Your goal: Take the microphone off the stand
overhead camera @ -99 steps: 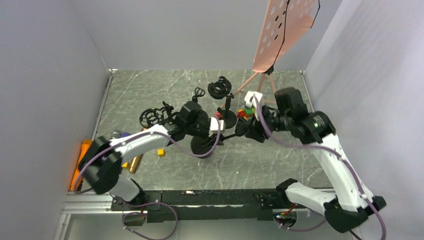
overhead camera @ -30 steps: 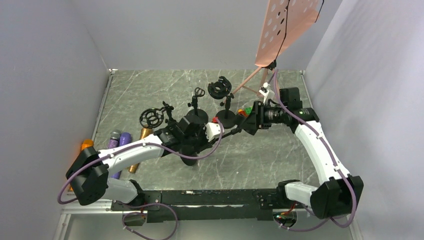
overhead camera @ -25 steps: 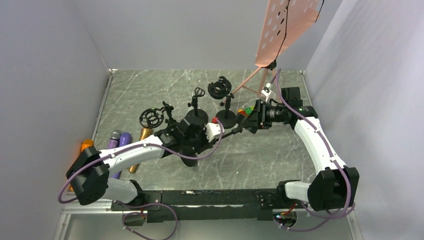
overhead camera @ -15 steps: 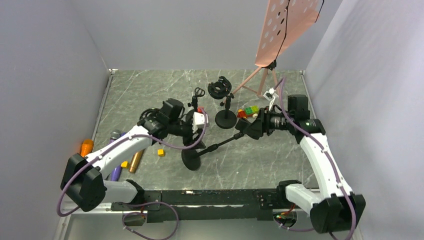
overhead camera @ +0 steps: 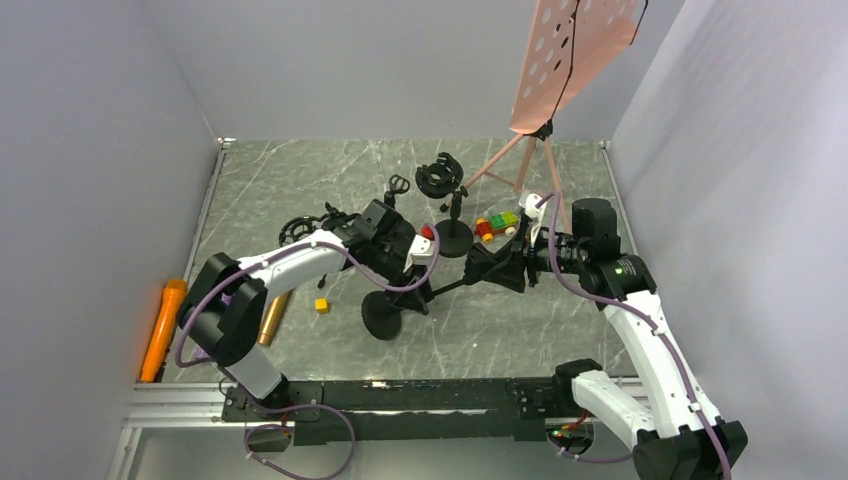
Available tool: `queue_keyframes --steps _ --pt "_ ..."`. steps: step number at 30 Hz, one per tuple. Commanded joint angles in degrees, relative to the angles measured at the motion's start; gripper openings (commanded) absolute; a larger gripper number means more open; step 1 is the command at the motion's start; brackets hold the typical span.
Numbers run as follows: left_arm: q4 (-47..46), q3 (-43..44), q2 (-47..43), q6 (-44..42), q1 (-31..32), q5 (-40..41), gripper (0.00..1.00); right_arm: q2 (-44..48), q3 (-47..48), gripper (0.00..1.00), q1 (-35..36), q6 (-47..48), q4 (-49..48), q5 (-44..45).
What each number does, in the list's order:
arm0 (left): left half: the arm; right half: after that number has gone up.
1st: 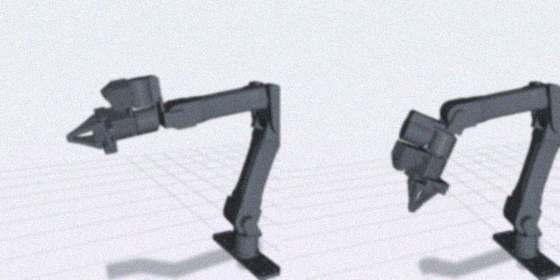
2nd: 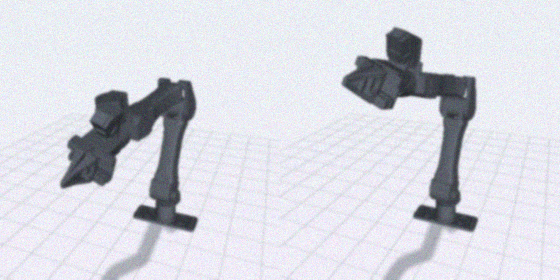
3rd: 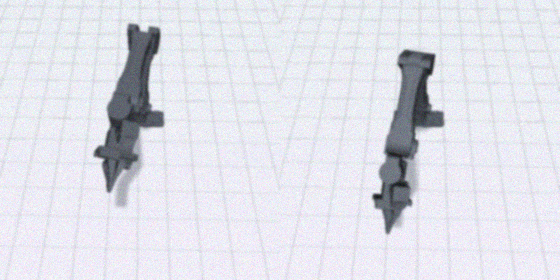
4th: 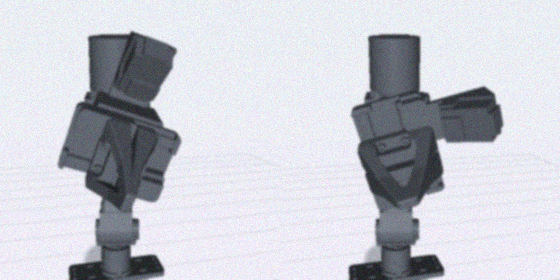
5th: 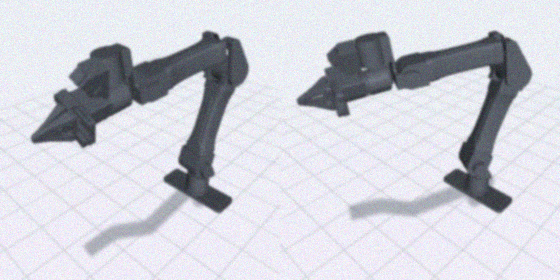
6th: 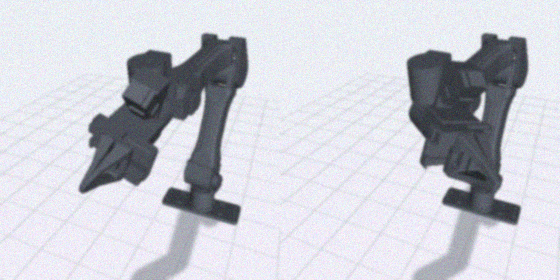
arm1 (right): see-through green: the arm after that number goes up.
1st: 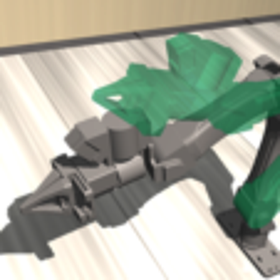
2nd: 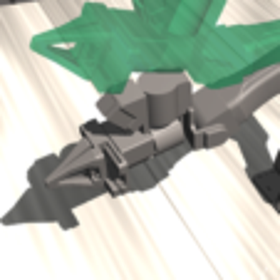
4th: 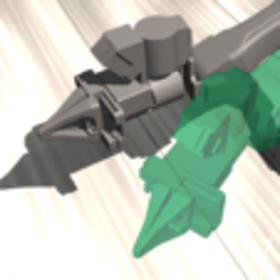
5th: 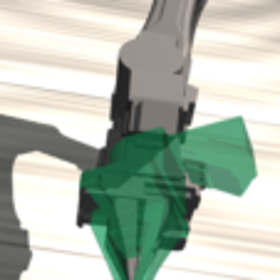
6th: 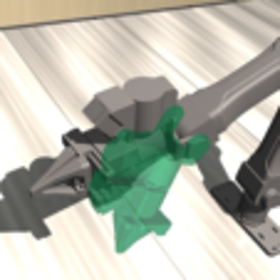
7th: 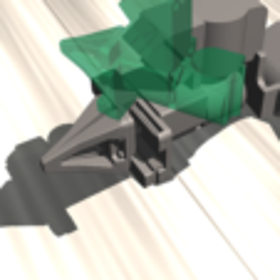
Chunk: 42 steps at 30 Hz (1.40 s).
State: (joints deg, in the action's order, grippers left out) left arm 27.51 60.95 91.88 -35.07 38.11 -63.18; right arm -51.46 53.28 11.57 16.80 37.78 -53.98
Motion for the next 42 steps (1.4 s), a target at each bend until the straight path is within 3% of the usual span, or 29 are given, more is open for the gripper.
queue_keyframes --steps 1,3,4,7,9,10,11,13,15,19,22,23,25,26,27,32,35,38,42 --pt "0.4 2.79 0.72 -2.92 2.6 -4.3 0.35 0.2 0.61 0.0 0.32 3.77 -7.24 4.63" --pt "1.05 3.0 0.15 -3.59 2.9 0.4 0.05 0.07 0.73 0.0 0.38 1.71 -7.69 5.66" --pt "1.09 2.79 -0.64 -4.0 2.89 3.35 0.0 -0.08 1.0 0.0 0.37 0.0 -7.75 6.47" --pt "-2.65 0.93 -5.0 -0.22 3.02 16.37 0.0 -2.33 3.76 0.0 0.35 -6.05 -4.38 8.45" --pt "-9.96 -2.37 -9.13 7.52 3.69 29.57 0.0 -7.4 9.29 0.0 0.29 -8.62 5.11 7.56" --pt "-15.5 -5.31 -12.52 13.33 4.49 40.37 0.0 -10.99 11.93 0.0 0.25 -10.47 9.07 7.6" --pt "-29.16 -11.11 -17.48 17.58 5.74 50.02 0.0 -14.13 13.2 0.0 -0.55 -14.17 11.42 7.35" --pt "-46.94 -20.03 -19.65 15.35 11.04 62.13 0.0 -15.28 13.07 0.0 -2.59 -20.99 11.21 5.63" --pt "-44.43 -17.35 -15.32 12.57 15.83 69.61 0.0 -16.64 12.26 0.0 -3.69 -27.47 11.02 3.65" --pt "-35.87 -10.33 -10.68 23.2 16.74 76.57 0.0 -18.03 10.18 0.0 -4.66 -35.59 7.47 -1.48" --pt "-32.68 -9.32 -12.04 22.5 16.55 71.88 0.0 -19.52 12.0 0.0 -4.71 -34.25 6.96 -1.1" --pt "-30.88 -8.75 -12.43 21.83 16.17 69.54 0.09 -19.67 12.58 0.0 -4.76 -33.3 6.73 -0.85" --pt "-25.49 -7.31 -13.09 21.08 14.46 63.24 0.4 -19.54 13.03 0.0 -4.77 -31.48 5.62 -0.58" --pt "-20.23 -6.04 -15.01 20.12 9.81 51.42 0.64 -18.33 12.35 0.0 -4.72 -28.26 3.74 -1.1" --pt "-19.21 -6.21 -16.44 19.8 7.6 45.95 0.7 -17.72 12.0 0.0 -4.72 -24.69 3.52 -1.98" --pt "-15.35 -5.13 -18.22 13.21 -2.52 16.55 0.73 -11.02 8.48 0.0 -4.36 -10.95 1.23 -3.88" --pt "-3.02 0.91 -12.51 4.15 -4.58 1.21 0.72 -6.83 6.94 0.0 -2.9 1.17 2.03 -4.05" --pt "10.15 7.26 -4.88 -7.54 -4.43 -3.57 0.7 -4.62 6.88 0.0 1.19 11.7 4.91 0.13" --pt "4.68 6.25 -1.52 -5.83 -3.49 -4.13 0.7 -3.13 6.43 0.0 5.07 14.94 4.26 3.77"
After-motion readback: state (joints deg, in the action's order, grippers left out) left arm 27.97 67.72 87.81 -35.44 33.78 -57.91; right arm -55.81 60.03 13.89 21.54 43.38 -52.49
